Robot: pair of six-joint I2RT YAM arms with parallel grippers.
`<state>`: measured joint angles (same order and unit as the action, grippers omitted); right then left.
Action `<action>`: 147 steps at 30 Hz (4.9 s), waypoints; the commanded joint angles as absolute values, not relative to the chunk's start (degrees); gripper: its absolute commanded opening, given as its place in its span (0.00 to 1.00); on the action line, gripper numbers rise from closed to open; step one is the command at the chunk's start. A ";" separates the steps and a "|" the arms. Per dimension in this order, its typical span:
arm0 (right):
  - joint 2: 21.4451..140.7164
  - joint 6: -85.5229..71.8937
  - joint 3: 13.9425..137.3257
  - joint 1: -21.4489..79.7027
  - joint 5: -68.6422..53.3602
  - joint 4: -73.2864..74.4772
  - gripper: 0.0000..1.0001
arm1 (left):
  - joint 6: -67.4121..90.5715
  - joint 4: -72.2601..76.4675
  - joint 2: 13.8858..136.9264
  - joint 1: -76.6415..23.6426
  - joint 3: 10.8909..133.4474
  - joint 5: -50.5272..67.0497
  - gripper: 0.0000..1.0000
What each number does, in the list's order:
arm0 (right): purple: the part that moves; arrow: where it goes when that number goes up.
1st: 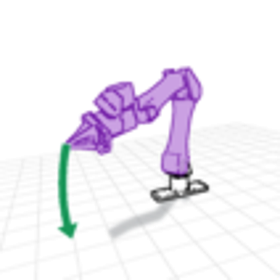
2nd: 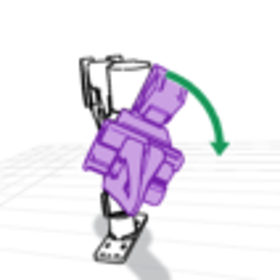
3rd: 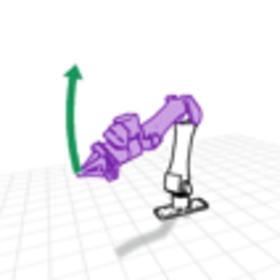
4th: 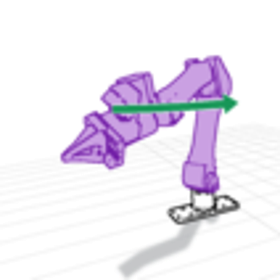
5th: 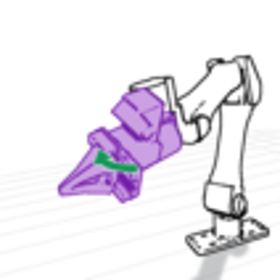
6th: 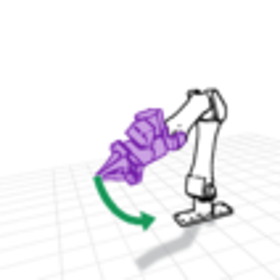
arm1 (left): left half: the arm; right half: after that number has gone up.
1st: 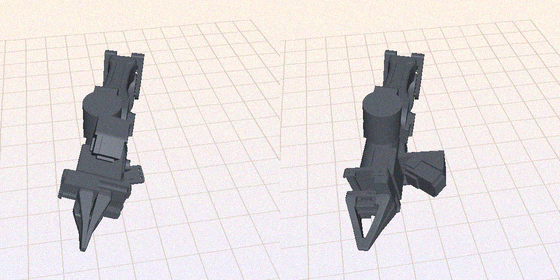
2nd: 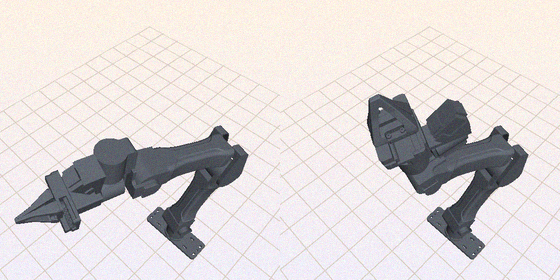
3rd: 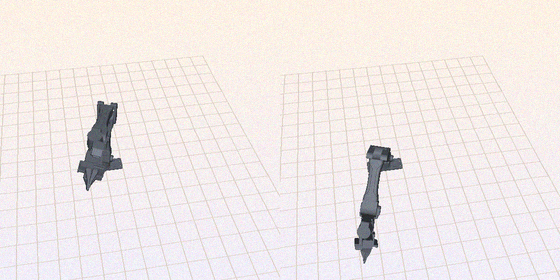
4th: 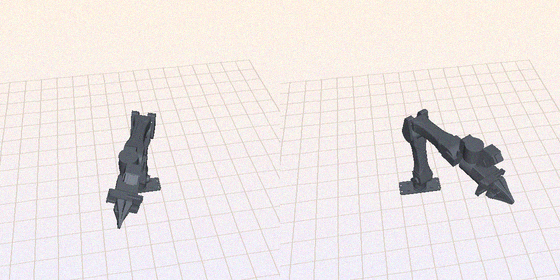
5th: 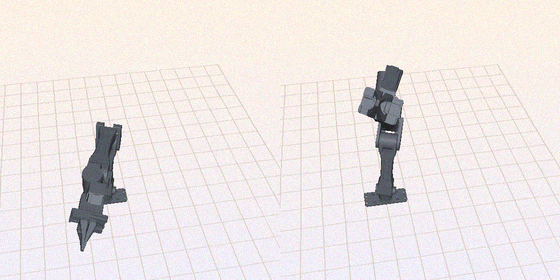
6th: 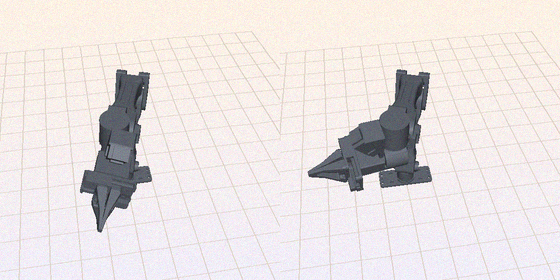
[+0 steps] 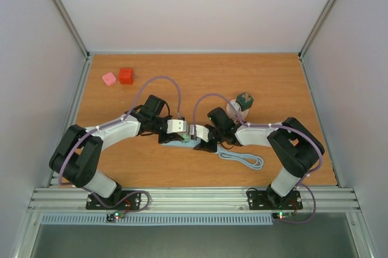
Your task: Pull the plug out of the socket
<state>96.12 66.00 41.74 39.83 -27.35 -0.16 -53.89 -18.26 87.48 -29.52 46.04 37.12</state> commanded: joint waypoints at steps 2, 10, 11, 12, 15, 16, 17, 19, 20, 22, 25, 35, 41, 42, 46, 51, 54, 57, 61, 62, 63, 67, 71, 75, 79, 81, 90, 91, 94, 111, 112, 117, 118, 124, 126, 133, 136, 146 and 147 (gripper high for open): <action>96.15 66.90 41.49 40.68 -27.48 -0.70 0.24 | -51.00 -15.26 84.68 -30.03 47.31 44.68 0.19; 96.66 66.38 41.98 40.64 -26.76 1.07 0.15 | -59.82 -8.55 80.08 -30.52 39.56 37.13 0.18; 96.87 66.26 42.23 40.69 -26.59 1.48 0.14 | -60.04 -8.15 79.89 -30.50 39.42 37.06 0.18; 97.03 66.05 42.30 40.65 -26.36 1.62 0.13 | -59.69 -8.49 79.98 -30.50 40.03 37.53 0.18; 97.06 65.96 42.23 40.64 -25.72 1.50 0.12 | -54.39 -11.31 81.34 -30.42 43.43 40.70 0.18; 97.04 65.90 42.13 40.65 -25.56 1.45 0.11 | -52.99 -12.21 81.83 -30.33 44.38 42.41 0.18; 97.04 65.79 41.96 40.64 -25.31 1.47 0.11 | -51.31 -12.57 82.17 -30.30 44.76 43.64 0.18; 96.99 65.88 41.84 40.67 -25.06 1.65 0.11 | -48.85 -12.23 82.61 -30.32 44.76 45.46 0.18; 96.95 65.91 41.83 40.64 -25.13 1.85 0.11 | -48.28 -12.32 82.88 -30.30 44.66 46.08 0.18; 96.87 65.92 41.76 40.67 -25.06 2.17 0.10 | -47.47 -12.51 83.18 -30.19 44.57 46.53 0.17; 96.62 65.84 41.43 40.69 -24.99 2.15 0.10 | -47.13 -13.16 82.68 -30.15 44.52 47.53 0.17; 96.79 64.52 41.85 40.68 -24.80 2.39 0.07 | -61.24 -7.72 76.29 -31.89 36.14 37.13 0.17; 97.11 64.38 42.09 40.69 -24.27 2.77 0.06 | -57.01 -7.55 76.29 -31.71 38.27 38.53 0.16; 97.20 64.29 42.04 40.63 -24.08 2.73 0.06 | -53.77 -8.22 76.82 -31.47 39.54 40.18 0.16; 97.13 64.44 41.66 40.68 -23.54 2.28 0.06 | -45.54 -9.49 78.17 -31.12 42.01 46.65 0.16; 96.96 64.86 41.51 40.68 -23.81 2.89 0.06 | -40.68 -10.08 79.58 -30.85 42.61 49.41 0.16; 96.79 65.07 41.18 40.69 -23.86 3.07 0.06 | -40.49 -10.99 79.15 -30.79 42.44 49.33 0.15; 96.81 64.97 41.22 40.62 -23.84 3.24 0.06 | -47.79 -11.09 75.79 -32.28 40.23 45.51 0.16; 97.17 64.88 41.55 40.69 -23.85 3.58 0.05 | -54.77 -9.99 72.95 -33.02 37.59 41.17 0.16; 97.27 64.80 41.71 40.64 -23.83 3.59 0.05 | -55.81 -9.61 72.57 -33.22 36.74 39.62 0.16; 97.41 64.81 41.86 40.68 -23.77 3.60 0.05 | -57.65 -8.84 72.06 -33.45 35.96 38.53 0.15; 97.64 64.64 42.26 40.62 -23.75 3.60 0.05 | -60.82 -6.61 69.88 -33.56 33.78 36.90 0.15; 97.91 64.60 42.40 40.69 -23.56 3.44 0.05 | -56.59 -8.90 70.76 -33.38 36.50 39.08 0.14; 97.91 64.93 42.45 40.63 -23.67 3.67 0.05 | -51.24 -12.79 73.39 -32.94 39.61 43.66 0.14; 97.70 65.25 42.63 40.67 -23.81 4.25 0.05 | -49.90 -15.62 73.80 -30.73 40.35 44.86 0.14; 97.36 65.39 42.52 40.67 -24.25 4.49 0.05 | -51.20 -17.92 73.74 -28.25 40.91 45.42 0.14; 96.65 65.98 42.44 40.67 -25.29 5.42 0.07 | -49.17 -24.58 78.13 -14.11 47.34 48.74 0.14; 96.52 66.08 42.50 40.66 -25.45 5.54 0.07 | -47.25 -25.19 79.57 -13.01 48.73 48.82 0.14; 96.36 66.19 42.74 40.67 -25.83 6.26 0.07 | -44.35 -25.76 83.76 -10.33 52.62 48.20 0.15; 96.96 66.02 44.72 40.59 -25.36 9.05 0.08 | -13.37 -19.69 107.43 8.52 73.06 44.41 0.15; 96.98 66.01 44.66 40.59 -25.32 9.12 0.08 | -12.77 -19.68 108.35 9.32 73.60 44.05 0.15; 96.94 65.93 44.70 40.55 -25.21 9.55 0.08 | -11.06 -21.13 113.06 12.50 77.04 43.76 0.15; 96.94 65.98 44.72 40.60 -25.21 9.65 0.08 | -10.91 -21.00 113.71 12.86 77.50 43.75 0.15; 97.24 66.27 45.30 40.60 -25.08 10.55 0.08 | -8.39 -20.72 117.14 14.96 79.58 43.51 0.18; 97.46 66.40 45.64 40.59 -25.07 10.97 0.08 | -7.47 -21.52 118.60 15.56 80.63 42.21 0.19; 97.81 67.58 46.18 40.51 -25.07 12.47 0.08 | -5.18 -21.40 119.81 16.17 81.63 39.95 0.34; 97.90 68.10 46.52 40.14 -25.46 13.50 0.08 | -5.14 -21.75 119.52 16.17 81.58 37.94 0.56; 96.95 71.83 46.04 37.29 -26.82 17.10 0.26 | -10.27 -21.23 111.97 16.08 77.37 37.77 1.00; 96.52 71.69 45.89 37.24 -27.23 17.05 0.36 | -11.54 -21.19 110.83 16.02 76.70 37.59 1.00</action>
<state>96.68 69.63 46.35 38.17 -27.70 12.01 -7.09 -22.24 117.43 15.79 78.70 37.41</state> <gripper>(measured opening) 0.479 0.993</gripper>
